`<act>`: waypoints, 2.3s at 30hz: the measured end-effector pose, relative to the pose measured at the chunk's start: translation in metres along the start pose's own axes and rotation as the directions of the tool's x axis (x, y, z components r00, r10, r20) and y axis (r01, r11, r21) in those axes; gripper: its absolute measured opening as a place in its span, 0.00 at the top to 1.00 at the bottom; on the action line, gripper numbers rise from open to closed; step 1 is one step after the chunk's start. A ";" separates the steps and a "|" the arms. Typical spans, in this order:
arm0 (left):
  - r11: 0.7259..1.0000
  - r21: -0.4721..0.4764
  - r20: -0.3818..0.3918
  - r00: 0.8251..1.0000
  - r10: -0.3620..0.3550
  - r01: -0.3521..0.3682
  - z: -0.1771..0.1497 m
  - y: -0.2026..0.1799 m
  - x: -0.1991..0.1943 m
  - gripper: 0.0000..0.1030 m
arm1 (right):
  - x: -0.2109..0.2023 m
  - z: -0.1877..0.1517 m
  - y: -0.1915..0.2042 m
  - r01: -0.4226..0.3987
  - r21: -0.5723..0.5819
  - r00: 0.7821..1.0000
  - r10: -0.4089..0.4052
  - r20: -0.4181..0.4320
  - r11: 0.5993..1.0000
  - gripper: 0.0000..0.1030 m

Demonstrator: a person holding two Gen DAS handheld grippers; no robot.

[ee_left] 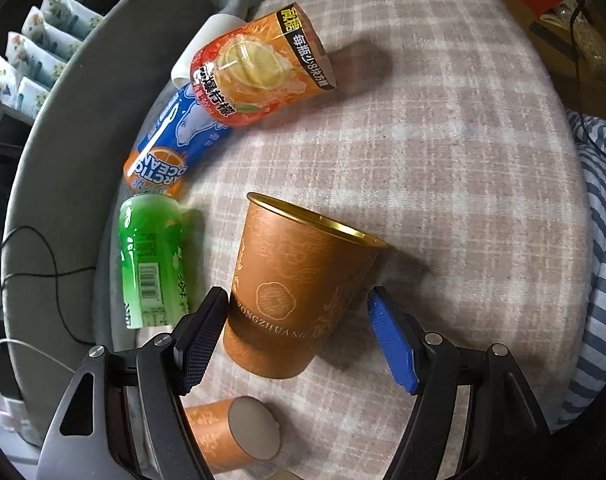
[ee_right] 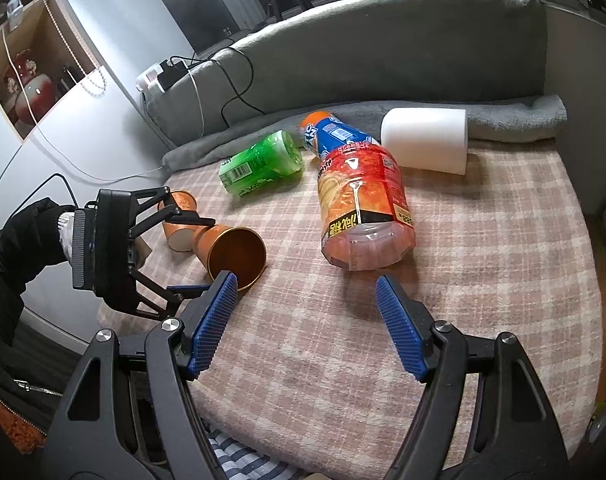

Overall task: Flip cup upright
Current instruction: 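Lift the orange cup with the left gripper and rotate it rim-up, then lower the upright orange cup onto the table and open the left gripper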

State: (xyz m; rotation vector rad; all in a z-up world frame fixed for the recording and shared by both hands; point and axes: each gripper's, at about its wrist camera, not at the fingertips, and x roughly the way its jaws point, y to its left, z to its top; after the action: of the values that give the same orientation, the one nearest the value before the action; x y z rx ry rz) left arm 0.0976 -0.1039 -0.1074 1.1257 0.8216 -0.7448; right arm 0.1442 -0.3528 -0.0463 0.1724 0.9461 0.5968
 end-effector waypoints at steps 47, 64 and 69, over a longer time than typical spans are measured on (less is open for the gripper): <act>0.673 -0.697 0.290 0.956 -0.049 0.246 0.012 0.098 0.036 0.40 | -0.005 -0.013 -0.011 0.012 0.069 0.999 -0.014 0.041 0.998 0.27; 0.443 -0.874 0.289 0.946 0.147 0.198 -0.006 0.059 0.050 0.41 | -0.024 -0.014 0.011 -0.016 0.041 0.995 0.012 0.103 0.999 0.27; 0.472 -0.861 0.286 0.947 0.146 0.187 -0.011 0.042 0.035 0.41 | -0.024 -0.017 0.013 -0.020 0.044 0.994 0.015 0.104 0.999 0.27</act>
State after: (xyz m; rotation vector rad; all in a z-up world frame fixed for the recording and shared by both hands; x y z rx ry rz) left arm 0.1490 -0.0857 -0.1205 0.0130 0.7742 -0.3776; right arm 0.1151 -0.3578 -0.0336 0.2501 0.8584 0.5775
